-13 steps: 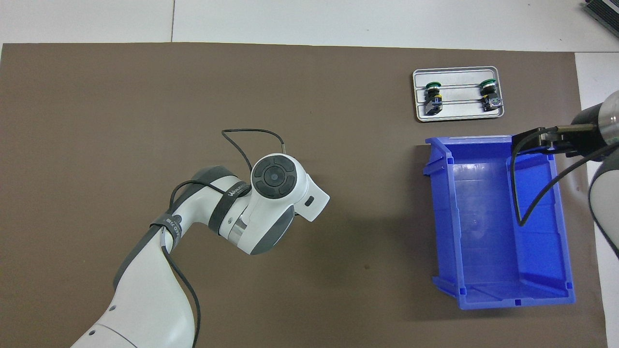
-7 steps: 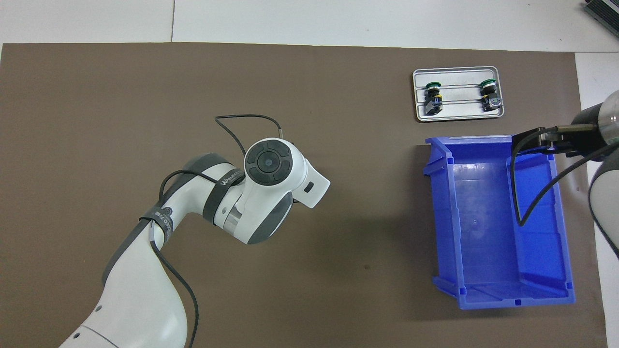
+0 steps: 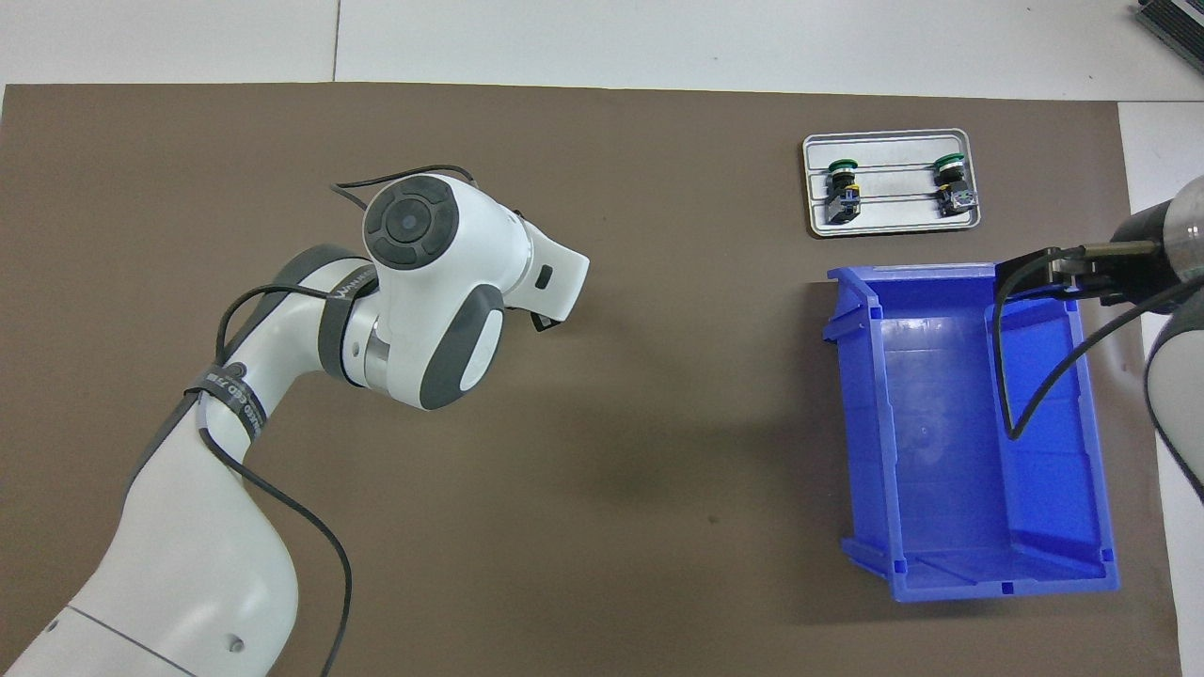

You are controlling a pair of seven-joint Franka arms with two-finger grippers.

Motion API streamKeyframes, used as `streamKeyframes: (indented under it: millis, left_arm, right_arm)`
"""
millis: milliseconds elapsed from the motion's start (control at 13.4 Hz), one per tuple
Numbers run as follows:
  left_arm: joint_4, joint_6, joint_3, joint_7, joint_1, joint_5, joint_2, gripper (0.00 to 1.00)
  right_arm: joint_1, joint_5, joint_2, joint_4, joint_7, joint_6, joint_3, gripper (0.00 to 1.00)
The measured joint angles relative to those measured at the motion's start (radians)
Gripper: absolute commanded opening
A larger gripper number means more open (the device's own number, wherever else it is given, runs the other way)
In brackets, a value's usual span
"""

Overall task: Place and press button with both arms
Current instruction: 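Lift the green button with the left gripper and hold it up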

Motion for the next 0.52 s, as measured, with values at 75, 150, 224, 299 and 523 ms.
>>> streamKeyframes:
  millis: [75,150,224,299,523]
  left_arm:
    - [0.005,-0.004,-0.003,0.027,0.029,-0.052,0.0,0.0]
    - [0.009,-0.005,-0.003,0.072,0.054,-0.127,0.0,0.0]
    - [0.01,-0.005,-0.002,0.124,0.078,-0.214,-0.001,0.0]
    - [0.01,-0.005,-0.001,0.174,0.101,-0.286,-0.001,0.0]
    - [-0.004,-0.005,-0.001,0.247,0.152,-0.434,-0.001,0.0]
  right_arm:
    - [0.0,0.0,0.0,0.0,0.0,0.0,0.0,1.0]
    - [0.0,0.0,0.0,0.0,0.0,0.0,0.0,1.0]
    - [0.0,0.0,0.0,0.0,0.0,0.0,0.0,1.0]
    - [0.0,0.0,0.0,0.0,0.0,0.0,0.0,1.0]
    - [0.0,0.0,0.0,0.0,0.0,0.0,0.0,1.0]
